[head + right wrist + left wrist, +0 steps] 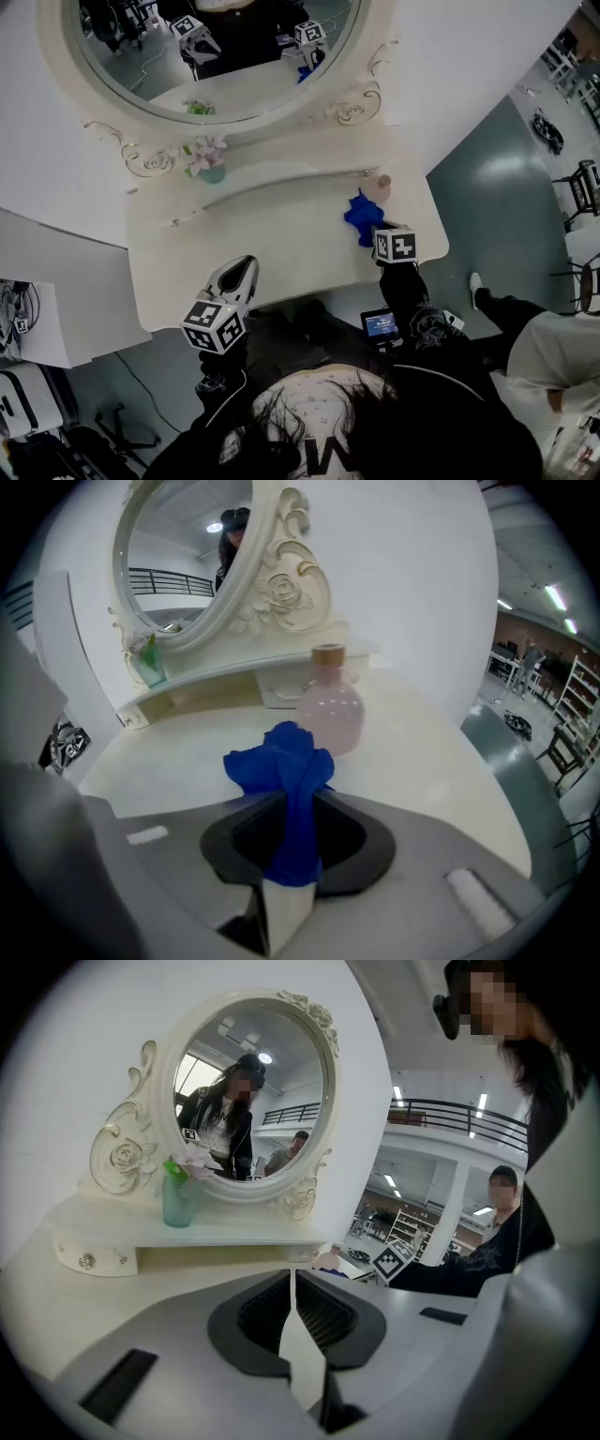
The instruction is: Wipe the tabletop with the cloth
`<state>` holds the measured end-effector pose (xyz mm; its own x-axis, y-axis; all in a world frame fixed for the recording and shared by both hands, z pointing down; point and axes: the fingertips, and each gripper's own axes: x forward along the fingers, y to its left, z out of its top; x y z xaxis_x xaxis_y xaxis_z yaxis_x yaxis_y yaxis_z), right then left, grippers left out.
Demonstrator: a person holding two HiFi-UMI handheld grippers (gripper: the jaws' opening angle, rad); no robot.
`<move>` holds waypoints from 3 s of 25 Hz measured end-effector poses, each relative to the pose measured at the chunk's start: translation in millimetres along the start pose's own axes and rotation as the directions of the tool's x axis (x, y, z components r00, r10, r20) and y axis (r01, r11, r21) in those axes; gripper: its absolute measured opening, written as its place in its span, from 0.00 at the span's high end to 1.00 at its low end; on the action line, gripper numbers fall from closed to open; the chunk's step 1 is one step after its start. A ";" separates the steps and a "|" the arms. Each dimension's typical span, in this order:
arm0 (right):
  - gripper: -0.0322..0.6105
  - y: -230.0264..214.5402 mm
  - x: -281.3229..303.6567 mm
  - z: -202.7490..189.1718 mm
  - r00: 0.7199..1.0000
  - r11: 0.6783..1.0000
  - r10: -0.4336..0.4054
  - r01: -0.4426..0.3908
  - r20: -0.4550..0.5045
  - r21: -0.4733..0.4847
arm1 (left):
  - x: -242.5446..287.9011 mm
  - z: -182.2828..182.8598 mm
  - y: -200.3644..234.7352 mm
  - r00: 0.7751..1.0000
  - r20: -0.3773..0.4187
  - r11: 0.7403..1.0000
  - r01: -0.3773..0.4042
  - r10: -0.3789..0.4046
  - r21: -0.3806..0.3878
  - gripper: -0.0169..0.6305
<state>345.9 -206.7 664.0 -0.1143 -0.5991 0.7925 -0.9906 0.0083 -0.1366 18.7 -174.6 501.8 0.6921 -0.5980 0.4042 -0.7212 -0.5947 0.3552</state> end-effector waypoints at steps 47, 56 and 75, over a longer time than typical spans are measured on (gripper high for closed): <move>0.82 75.9 -96.2 36.5 0.981 0.996 -0.064 0.051 0.184 0.073 | -123.8 -26.0 93.1 0.998 0.022 0.998 -0.056 0.057 -0.038 0.97; 0.82 308.2 -60.3 62.5 0.956 0.976 0.211 -0.197 0.203 -0.089 | -193.7 -24.0 152.2 0.997 0.034 0.998 -0.063 0.063 -0.006 0.97; 0.82 649.6 46.1 -68.2 0.869 0.743 0.439 -0.494 -0.227 -0.453 | -348.1 -80.0 238.7 0.953 0.044 0.947 -0.293 0.301 -0.136 0.97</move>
<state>-308.0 -174.4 652.3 -0.5516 -0.3353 0.7638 -0.7132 0.6643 -0.2235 -396.6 -65.4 513.3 0.4436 -0.7725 0.4544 -0.8890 -0.3150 0.3324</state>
